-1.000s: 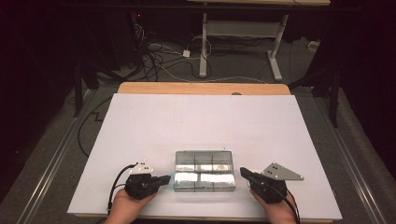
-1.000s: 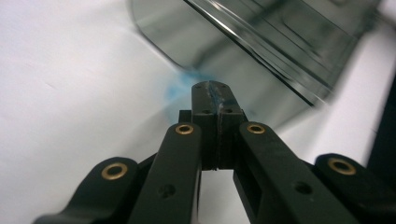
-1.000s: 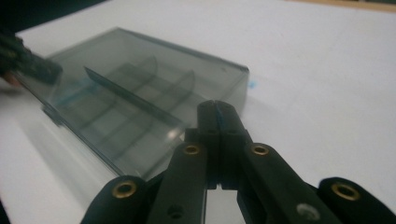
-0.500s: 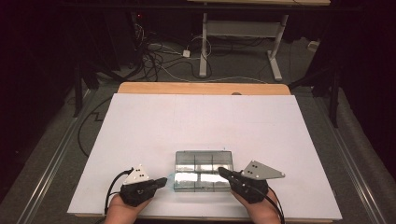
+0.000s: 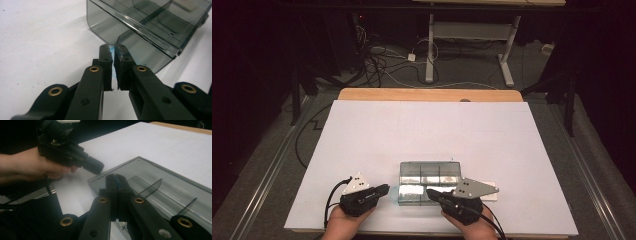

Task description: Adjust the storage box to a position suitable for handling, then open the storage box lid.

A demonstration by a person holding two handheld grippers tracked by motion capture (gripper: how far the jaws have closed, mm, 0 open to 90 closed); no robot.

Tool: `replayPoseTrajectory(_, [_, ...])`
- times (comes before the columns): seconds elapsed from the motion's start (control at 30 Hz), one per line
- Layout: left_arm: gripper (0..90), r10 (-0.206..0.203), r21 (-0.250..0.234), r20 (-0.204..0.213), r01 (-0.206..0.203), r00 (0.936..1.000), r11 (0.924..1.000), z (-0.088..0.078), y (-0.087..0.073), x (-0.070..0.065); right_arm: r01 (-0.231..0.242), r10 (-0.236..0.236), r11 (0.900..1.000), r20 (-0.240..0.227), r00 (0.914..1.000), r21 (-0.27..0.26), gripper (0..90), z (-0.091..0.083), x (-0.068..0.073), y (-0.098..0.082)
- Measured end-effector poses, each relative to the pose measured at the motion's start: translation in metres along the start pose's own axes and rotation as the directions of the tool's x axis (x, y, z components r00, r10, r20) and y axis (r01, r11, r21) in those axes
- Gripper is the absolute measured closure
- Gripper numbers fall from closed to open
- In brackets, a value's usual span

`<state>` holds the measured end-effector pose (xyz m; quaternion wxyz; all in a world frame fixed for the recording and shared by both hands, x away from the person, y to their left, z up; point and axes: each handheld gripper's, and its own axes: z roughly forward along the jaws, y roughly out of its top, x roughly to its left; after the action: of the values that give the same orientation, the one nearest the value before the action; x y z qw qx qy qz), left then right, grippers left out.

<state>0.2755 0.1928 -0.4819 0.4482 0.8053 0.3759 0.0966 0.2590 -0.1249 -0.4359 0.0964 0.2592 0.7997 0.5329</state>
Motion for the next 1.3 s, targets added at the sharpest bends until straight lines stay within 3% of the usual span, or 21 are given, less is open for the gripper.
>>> replayPoseTrajectory(0.07, [87.6, 0.024, 0.004, 0.007, -0.024, 0.9997, 0.9997, 0.000, 0.001, -0.002, 0.005, -0.005, 1.000, -0.010, 0.9999, 0.010, 90.0, 0.003, 0.003, -0.002])
replayPoseTrajectory(0.17, [87.7, 0.036, 0.001, 0.016, -0.036, 0.9992, 0.9993, 0.002, 0.003, -0.004, 0.003, -0.002, 1.000, -0.023, 0.9997, 0.024, 90.0, 0.006, 0.007, -0.004])
replayPoseTrajectory(0.27, [87.7, 0.028, 0.011, 0.024, -0.028, 0.9993, 0.9995, 0.005, 0.003, -0.004, 0.014, -0.013, 0.999, -0.031, 0.9994, 0.029, 90.0, 0.008, 0.010, -0.006])
replayPoseTrajectory(0.37, [87.7, -0.011, 0.022, 0.060, 0.009, 0.9982, 0.9997, 0.006, 0.005, -0.002, 0.018, -0.017, 0.999, -0.042, 0.9990, 0.030, 90.0, 0.011, 0.013, -0.009])
replayPoseTrajectory(0.57, [87.6, -0.008, -0.001, 0.047, 0.008, 0.9988, 1.0000, 0.005, 0.009, -0.004, 0.007, -0.003, 0.998, -0.060, 0.9982, 0.058, 90.0, 0.017, 0.014, -0.017])
replayPoseTrajectory(0.7, [87.7, -0.016, 0.009, 0.052, 0.016, 0.9985, 0.9998, 0.005, 0.009, -0.001, 0.008, -0.002, 0.997, -0.069, 0.9976, 0.079, 90.0, 0.021, 0.017, -0.022])
replayPoseTrajectory(0.8, [87.6, 0.002, 0.022, 0.060, -0.003, 0.9982, 0.9997, 0.006, 0.009, 0.002, 0.007, 0.000, 0.996, -0.075, 0.9972, 0.093, 90.0, 0.024, 0.018, -0.025])
replayPoseTrajectory(0.93, [87.6, 0.005, 0.026, 0.076, -0.007, 0.9971, 0.9996, 0.009, 0.008, 0.005, 0.005, 0.003, 0.994, -0.075, 0.9972, 0.109, 90.0, 0.026, 0.018, -0.029])
replayPoseTrajectory(1.07, [87.6, 0.001, 0.052, 0.068, -0.005, 0.9977, 0.9987, 0.011, 0.008, 0.007, -0.002, 0.011, 0.992, -0.067, 0.9977, 0.130, 90.0, 0.027, 0.017, -0.034])
replayPoseTrajectory(1.3, [87.6, -0.009, 0.044, 0.074, 0.006, 0.9972, 0.9990, 0.012, 0.009, 0.009, -0.029, 0.035, 0.986, -0.035, 0.9988, 0.163, 90.0, 0.027, 0.010, -0.043])
